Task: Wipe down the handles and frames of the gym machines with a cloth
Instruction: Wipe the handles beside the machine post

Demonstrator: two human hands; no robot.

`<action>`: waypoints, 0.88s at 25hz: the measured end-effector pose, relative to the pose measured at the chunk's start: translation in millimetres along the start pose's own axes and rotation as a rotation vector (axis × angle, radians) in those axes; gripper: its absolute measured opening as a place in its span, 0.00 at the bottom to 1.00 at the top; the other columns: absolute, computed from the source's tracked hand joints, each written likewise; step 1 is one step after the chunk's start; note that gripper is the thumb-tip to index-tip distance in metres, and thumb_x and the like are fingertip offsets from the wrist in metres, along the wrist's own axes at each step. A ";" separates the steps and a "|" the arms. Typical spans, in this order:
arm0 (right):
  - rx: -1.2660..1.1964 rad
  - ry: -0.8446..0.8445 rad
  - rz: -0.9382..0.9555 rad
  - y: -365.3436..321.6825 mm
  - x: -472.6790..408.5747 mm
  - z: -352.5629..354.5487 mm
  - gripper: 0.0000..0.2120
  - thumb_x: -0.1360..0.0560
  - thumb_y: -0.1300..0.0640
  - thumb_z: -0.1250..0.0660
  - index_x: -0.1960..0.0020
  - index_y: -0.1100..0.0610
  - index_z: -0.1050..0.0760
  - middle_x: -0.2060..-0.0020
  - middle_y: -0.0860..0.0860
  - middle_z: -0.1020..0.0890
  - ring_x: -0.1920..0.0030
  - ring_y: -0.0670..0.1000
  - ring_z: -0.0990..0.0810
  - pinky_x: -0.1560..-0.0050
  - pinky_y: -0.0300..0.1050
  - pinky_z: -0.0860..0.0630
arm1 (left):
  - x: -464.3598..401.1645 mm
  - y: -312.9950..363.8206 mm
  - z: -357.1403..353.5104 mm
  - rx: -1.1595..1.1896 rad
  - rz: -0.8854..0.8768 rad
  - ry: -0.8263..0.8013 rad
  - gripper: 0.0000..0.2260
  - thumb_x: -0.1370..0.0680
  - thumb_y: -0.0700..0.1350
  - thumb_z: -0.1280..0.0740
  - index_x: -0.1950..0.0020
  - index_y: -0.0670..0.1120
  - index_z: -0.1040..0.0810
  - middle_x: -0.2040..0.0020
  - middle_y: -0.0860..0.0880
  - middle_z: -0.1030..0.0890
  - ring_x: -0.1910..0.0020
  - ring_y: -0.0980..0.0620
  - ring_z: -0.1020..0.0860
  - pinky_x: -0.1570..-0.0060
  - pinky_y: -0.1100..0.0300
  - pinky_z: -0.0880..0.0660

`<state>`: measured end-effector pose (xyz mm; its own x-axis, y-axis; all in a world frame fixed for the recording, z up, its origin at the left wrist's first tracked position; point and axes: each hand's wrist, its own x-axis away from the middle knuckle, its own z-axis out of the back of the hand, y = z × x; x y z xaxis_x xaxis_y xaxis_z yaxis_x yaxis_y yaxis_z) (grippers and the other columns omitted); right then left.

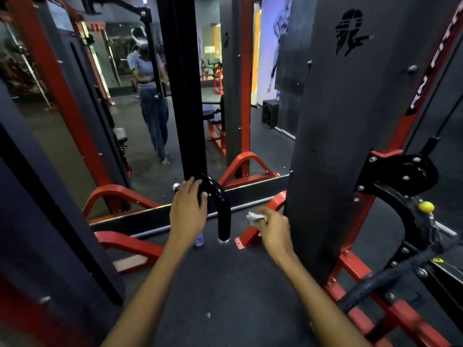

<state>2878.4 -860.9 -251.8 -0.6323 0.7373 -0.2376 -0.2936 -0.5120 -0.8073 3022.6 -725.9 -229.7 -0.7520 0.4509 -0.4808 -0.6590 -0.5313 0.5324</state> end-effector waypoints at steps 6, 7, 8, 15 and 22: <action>0.244 0.143 -0.013 29.6 46.9 34.1 0.06 0.26 0.59 0.34 0.55 0.59 0.19 0.56 0.55 0.19 0.55 0.59 0.21 0.57 0.52 0.27 | 109.9 51.8 -2.0 -0.147 0.168 -0.233 0.14 0.21 0.48 0.38 0.36 0.47 0.25 0.39 0.46 0.22 0.40 0.44 0.24 0.43 0.54 0.30; 0.291 0.133 -0.002 36.4 50.9 38.6 0.05 0.26 0.61 0.34 0.55 0.60 0.19 0.56 0.57 0.19 0.55 0.60 0.21 0.57 0.53 0.27 | 118.7 54.5 -7.9 -0.151 0.179 -0.254 0.14 0.20 0.49 0.39 0.36 0.47 0.25 0.39 0.46 0.22 0.41 0.45 0.24 0.44 0.54 0.30; 0.334 0.119 0.005 41.5 51.8 41.9 0.05 0.26 0.62 0.34 0.55 0.61 0.19 0.56 0.57 0.19 0.55 0.61 0.21 0.56 0.54 0.27 | 123.2 57.0 -14.2 -0.147 0.184 -0.272 0.15 0.20 0.49 0.39 0.35 0.47 0.26 0.38 0.47 0.22 0.40 0.46 0.25 0.43 0.54 0.30; 0.423 0.042 0.022 65.0 -7.3 32.6 0.07 0.25 0.61 0.36 0.51 0.59 0.20 0.52 0.55 0.20 0.51 0.59 0.22 0.50 0.52 0.27 | 79.9 83.3 -73.4 -0.154 0.036 -0.350 0.22 0.18 0.49 0.43 0.24 0.45 0.38 0.24 0.49 0.37 0.24 0.52 0.42 0.28 0.61 0.47; 0.510 0.033 -0.027 98.8 -120.3 15.8 0.07 0.24 0.58 0.37 0.51 0.57 0.21 0.52 0.53 0.20 0.50 0.56 0.22 0.50 0.48 0.30 | -29.1 79.0 -150.9 -0.209 -0.024 -0.385 0.22 0.18 0.50 0.43 0.24 0.46 0.39 0.24 0.49 0.38 0.24 0.52 0.43 0.28 0.59 0.46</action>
<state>2914.1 -1007.2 -294.5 -0.5989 0.7628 -0.2439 -0.6275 -0.6362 -0.4488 2994.8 -889.2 -278.8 -0.7134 0.6785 -0.1751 -0.6888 -0.6333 0.3527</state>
